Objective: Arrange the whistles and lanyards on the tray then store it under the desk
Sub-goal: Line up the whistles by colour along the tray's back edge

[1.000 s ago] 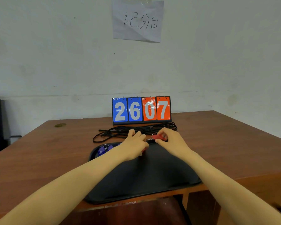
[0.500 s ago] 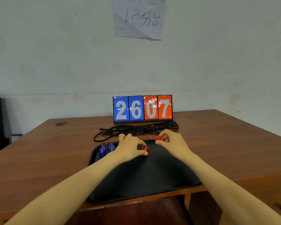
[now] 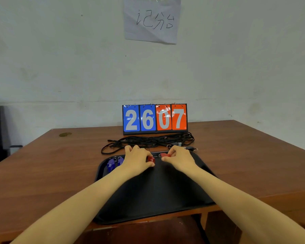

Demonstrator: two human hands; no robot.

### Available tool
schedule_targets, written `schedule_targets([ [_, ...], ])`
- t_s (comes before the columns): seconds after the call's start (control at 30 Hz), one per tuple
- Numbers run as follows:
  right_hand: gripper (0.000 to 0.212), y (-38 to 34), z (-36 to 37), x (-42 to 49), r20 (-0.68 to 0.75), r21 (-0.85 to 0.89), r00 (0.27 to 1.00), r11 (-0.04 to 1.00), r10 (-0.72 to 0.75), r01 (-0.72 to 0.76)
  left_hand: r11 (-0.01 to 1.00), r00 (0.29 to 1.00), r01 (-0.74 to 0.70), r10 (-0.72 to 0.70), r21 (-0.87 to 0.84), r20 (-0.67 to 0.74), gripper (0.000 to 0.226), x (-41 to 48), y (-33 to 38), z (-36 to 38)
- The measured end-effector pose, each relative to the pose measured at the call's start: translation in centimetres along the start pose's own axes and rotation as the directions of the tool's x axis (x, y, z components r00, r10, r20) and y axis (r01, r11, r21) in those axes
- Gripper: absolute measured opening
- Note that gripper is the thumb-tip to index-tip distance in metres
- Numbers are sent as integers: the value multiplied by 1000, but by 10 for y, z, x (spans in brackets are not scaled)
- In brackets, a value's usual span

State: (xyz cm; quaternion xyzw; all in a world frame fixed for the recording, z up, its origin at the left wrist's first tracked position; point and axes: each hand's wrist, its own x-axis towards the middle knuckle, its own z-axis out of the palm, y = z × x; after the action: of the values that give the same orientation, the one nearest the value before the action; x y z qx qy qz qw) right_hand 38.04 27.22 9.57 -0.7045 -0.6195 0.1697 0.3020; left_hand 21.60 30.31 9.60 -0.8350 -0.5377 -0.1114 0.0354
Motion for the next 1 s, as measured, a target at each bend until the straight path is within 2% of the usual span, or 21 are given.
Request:
schedule_targets([
  [0.2, 24, -12, 9, 8, -20, -145, 1000, 989, 14, -16, 999, 1000, -21, 21, 37, -6, 43, -2, -1, -1],
  [0.33, 21, -12, 5, 10, 122, -143, 992, 989, 41, -24, 999, 1000, -21, 21, 31, -6, 40, -1, -3, -2],
  [0.37, 24, -10, 3, 11, 153, -112, 988, 994, 33, -16, 999, 1000, -19, 19, 33, -6, 41, -1, -4, -2],
  [0.43, 42, -7, 1, 12, 188, -56, 982, 998, 24, -13, 999, 1000, -17, 17, 38, -11, 42, -1, -5, -1],
  [0.67, 35, -10, 9, 12, 136, -82, 990, 996, -34, 45, 1000, 1000, -22, 22, 23, -8, 42, -2, -6, -1],
  [1.0, 35, -10, 11, 11, 94, -151, 994, 986, -62, 75, 999, 999, -34, 34, 6, -3, 41, -1, -5, -1],
])
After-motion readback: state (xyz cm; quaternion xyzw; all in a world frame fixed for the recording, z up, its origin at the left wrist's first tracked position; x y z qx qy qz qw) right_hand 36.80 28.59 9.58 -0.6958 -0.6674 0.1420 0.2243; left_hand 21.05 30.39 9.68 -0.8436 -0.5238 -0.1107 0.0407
